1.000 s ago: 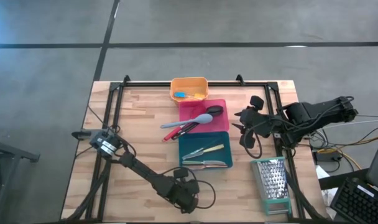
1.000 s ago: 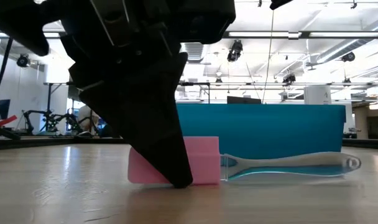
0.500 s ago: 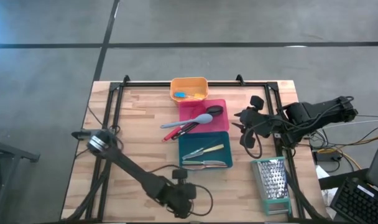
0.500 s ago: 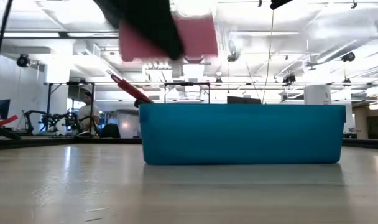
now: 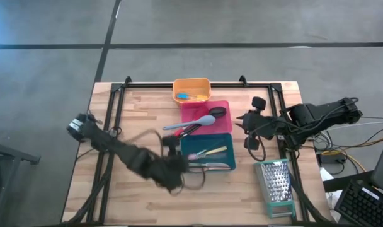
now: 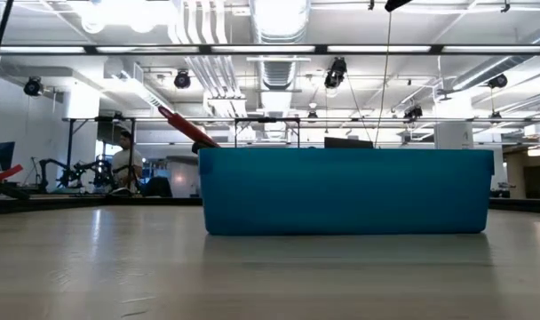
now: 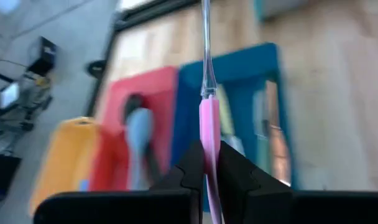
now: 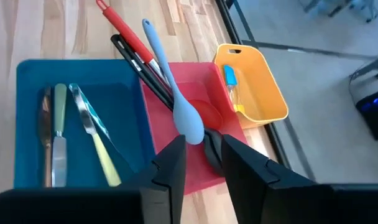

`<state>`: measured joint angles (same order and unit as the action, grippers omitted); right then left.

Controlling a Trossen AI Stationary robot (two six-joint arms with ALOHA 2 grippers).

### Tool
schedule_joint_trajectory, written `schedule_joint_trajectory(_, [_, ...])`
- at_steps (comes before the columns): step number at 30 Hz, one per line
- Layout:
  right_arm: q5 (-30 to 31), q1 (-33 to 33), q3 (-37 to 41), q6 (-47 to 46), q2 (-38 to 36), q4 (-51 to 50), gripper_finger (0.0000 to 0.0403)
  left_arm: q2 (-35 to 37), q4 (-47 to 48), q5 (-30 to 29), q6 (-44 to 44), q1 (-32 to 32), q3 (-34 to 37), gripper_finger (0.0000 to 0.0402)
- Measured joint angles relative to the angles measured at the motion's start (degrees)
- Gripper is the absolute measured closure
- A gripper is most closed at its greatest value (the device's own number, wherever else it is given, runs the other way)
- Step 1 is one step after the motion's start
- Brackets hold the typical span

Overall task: Pick & Place Kitchen Items
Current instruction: Put the pink spatula into the yellow bin

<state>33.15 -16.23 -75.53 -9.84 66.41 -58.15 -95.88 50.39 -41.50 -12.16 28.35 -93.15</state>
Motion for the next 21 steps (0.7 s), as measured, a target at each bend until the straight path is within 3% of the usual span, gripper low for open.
schedule_joint_trajectory(8, [-2.78, 0.00, 0.84, 0.28, -2.74, 4.28, 0.0365, 9.59, -2.17, 1.36, 10.76, -13.44, 7.53, 0.0379])
schedule_joint_trajectory(13, [-10.33, -0.04, 5.10, 2.53, -9.09, 11.21, 0.0392, 16.28, -13.84, 14.29, 20.52, -23.72, 17.93, 0.0379])
schedule_joint_trajectory(21, [-10.82, -0.02, 13.85, 0.02, -22.31, 12.50, 0.0394, 22.01, -21.50, 31.92, 31.21, -42.56, 28.02, 0.0379])
